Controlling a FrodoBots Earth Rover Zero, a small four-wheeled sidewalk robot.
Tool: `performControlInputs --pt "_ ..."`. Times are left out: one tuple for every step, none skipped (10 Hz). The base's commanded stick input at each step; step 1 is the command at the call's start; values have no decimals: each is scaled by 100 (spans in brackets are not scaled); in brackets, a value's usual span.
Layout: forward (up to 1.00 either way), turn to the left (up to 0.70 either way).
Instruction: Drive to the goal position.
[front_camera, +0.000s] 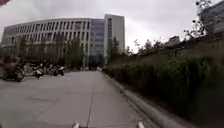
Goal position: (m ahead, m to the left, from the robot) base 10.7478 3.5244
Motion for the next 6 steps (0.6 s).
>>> performControlInputs --pt "70 0" --pt "70 0" --pt "70 0" --pt "70 0" --pt "70 0" --pt "70 0"
